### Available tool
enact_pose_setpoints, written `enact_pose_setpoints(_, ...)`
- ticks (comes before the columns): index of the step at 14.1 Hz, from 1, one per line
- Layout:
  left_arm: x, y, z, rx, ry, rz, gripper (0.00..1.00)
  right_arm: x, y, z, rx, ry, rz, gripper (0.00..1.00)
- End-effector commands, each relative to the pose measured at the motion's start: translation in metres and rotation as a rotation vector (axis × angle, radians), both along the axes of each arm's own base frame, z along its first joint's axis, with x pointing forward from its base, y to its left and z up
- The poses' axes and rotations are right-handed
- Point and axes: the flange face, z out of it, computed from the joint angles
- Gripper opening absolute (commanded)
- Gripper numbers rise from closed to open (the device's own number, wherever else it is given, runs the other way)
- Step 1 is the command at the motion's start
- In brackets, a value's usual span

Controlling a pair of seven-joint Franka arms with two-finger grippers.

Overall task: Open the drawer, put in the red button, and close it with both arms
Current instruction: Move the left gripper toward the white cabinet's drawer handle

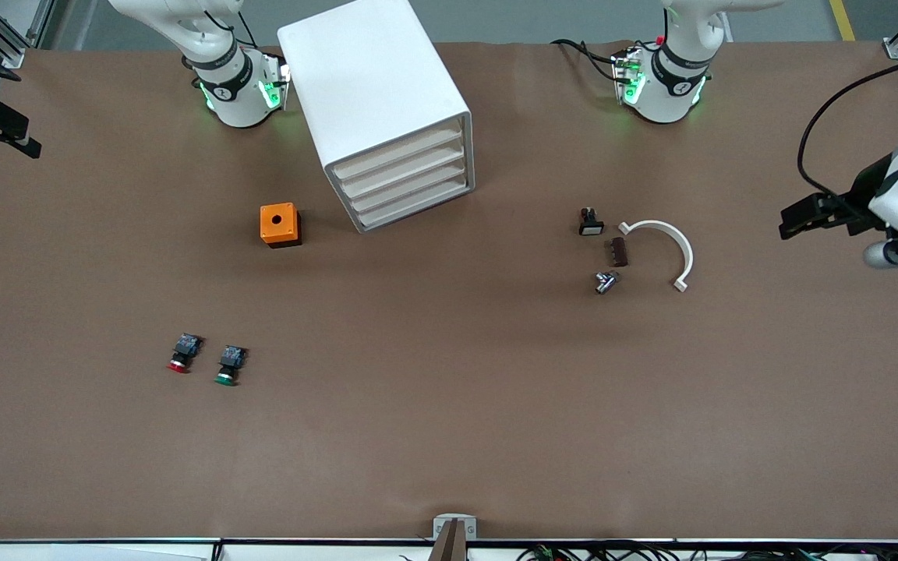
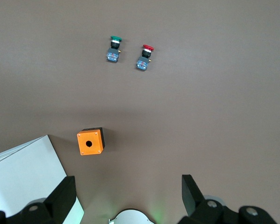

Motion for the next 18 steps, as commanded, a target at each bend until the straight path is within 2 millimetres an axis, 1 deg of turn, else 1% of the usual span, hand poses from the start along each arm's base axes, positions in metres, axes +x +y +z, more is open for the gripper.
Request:
enact_pose_setpoints(1, 0.017, -0.044, -0.034, 0.040, 0.052, 0.030, 0.99, -0.006, -0.002, 0.002, 0.010, -0.009, 0.008, 1.00)
enact_pose_setpoints(3, 0.023, -0.064, -0.064, 0.052, 0.099, 0.044, 0.99, -0.006, -0.002, 0.001, 0.011, -0.007, 0.010, 1.00)
enact_pose_setpoints(4, 0.025, -0.078, -0.080, 0.059, 0.122, 0.028, 0.99, -0.006, -0.002, 0.002, 0.011, -0.009, 0.010, 1.00)
enact_pose_setpoints(6, 0.023, -0.112, -0.107, 0.068, 0.163, -0.007, 0.99, -0.005, -0.002, 0.001, 0.013, -0.008, 0.010, 1.00)
enact_pose_setpoints(7, 0.025, -0.117, -0.117, 0.074, 0.178, 0.031, 0.99, -0.005, -0.003, 0.000, 0.014, -0.006, 0.007, 1.00)
enact_pose_setpoints(8, 0.027, -0.121, -0.132, 0.091, 0.195, 0.088, 0.99, -0.004, -0.003, 0.001, 0.016, -0.008, 0.007, 1.00)
enact_pose_setpoints(10, 0.025, -0.159, -0.154, 0.118, 0.186, 0.135, 0.99, -0.003, -0.003, 0.004, 0.014, -0.020, 0.007, 1.00)
enact_pose_setpoints(11, 0.026, -0.172, -0.171, 0.136, 0.193, 0.186, 0.99, -0.003, -0.003, 0.007, 0.013, -0.026, 0.007, 1.00)
enact_pose_setpoints(13, 0.023, -0.194, -0.189, 0.164, 0.202, 0.269, 0.99, 0.001, -0.004, 0.010, 0.010, -0.025, -0.002, 1.00)
enact_pose_setpoints(14, 0.017, -0.211, -0.193, 0.180, 0.202, 0.297, 0.99, 0.005, -0.005, 0.006, 0.006, -0.019, -0.004, 1.00)
enact_pose_setpoints(15, 0.010, -0.228, -0.202, 0.199, 0.207, 0.325, 0.99, 0.007, -0.009, 0.008, 0.005, -0.024, -0.004, 1.00)
enact_pose_setpoints(16, 0.001, -0.248, -0.209, 0.220, 0.209, 0.350, 0.99, 0.013, -0.013, 0.001, 0.007, -0.012, -0.021, 1.00)
enact_pose_setpoints(17, -0.002, -0.267, -0.214, 0.233, 0.206, 0.390, 0.99, 0.015, -0.018, 0.001, 0.008, -0.018, -0.023, 1.00)
enact_pose_setpoints(18, -0.003, -0.285, -0.216, 0.223, 0.213, 0.424, 0.99, 0.020, -0.018, -0.006, 0.009, -0.005, -0.023, 1.00)
